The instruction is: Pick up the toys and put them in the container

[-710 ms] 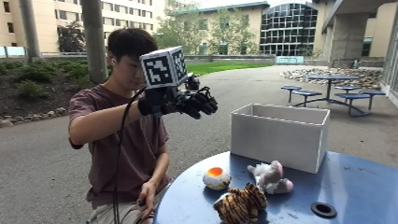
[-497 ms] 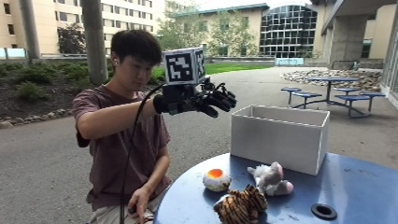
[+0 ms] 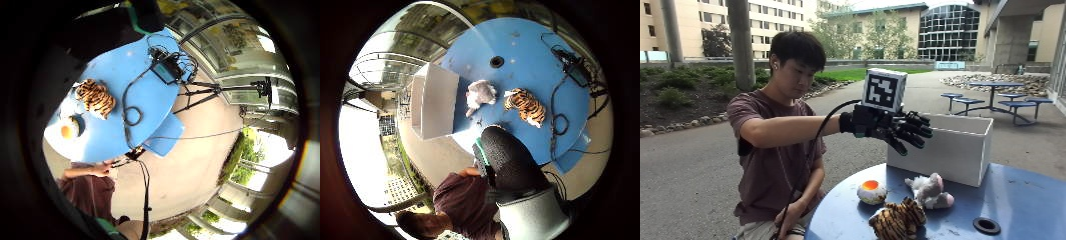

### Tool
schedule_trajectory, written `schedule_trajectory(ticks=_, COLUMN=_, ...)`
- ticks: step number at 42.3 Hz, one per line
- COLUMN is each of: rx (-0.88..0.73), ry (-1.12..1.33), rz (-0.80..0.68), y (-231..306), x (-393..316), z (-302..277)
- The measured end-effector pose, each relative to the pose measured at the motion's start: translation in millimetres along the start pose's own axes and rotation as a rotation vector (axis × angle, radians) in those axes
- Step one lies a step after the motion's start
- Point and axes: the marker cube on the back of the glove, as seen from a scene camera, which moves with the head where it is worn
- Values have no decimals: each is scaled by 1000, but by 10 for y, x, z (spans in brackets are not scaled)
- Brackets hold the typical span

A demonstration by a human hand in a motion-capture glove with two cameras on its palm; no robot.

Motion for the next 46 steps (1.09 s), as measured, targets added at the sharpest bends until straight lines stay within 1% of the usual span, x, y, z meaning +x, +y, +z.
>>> schedule_trajectory(ticks=3, rx=-46, ry=7, rz=22, y=-180, x=22, z=280)
schedule_trajectory(ticks=6, rx=-111, ry=27, rz=33, y=-350, x=57, z=735)
schedule_trajectory(ticks=14, rx=-294, ry=-79, rz=-63, y=-555, x=46, z=1918)
schedule_trajectory(ticks=17, rx=-298, ry=-90, rz=-55, y=-602, x=13, z=2240)
schedule_trajectory(ticks=20, rx=-259, ry=-125, rz=-41, y=-626, x=-44, z=2426)
schedule_trajectory(ticks=24, rx=-179, ry=-146, rz=-37, y=-619, x=-76, z=2495)
schedule_trajectory(ticks=32, rx=52, ry=-107, rz=-48, y=-520, x=-161, z=2549)
schedule_trajectory(ticks=35, rx=103, ry=-92, rz=-55, y=-484, x=-185, z=2514)
schedule_trajectory(ticks=38, rx=90, ry=-102, rz=-54, y=-482, x=-216, z=2420)
schedule_trajectory(ticks=41, rx=25, ry=-100, rz=-72, y=-487, x=-278, z=2237)
schedule_trajectory(ticks=44, rx=-33, ry=-66, rz=-107, y=-471, x=-417, z=1892)
schedule_trajectory(ticks=46, rx=-43, ry=-36, rz=-128, y=-456, x=-554, z=1606)
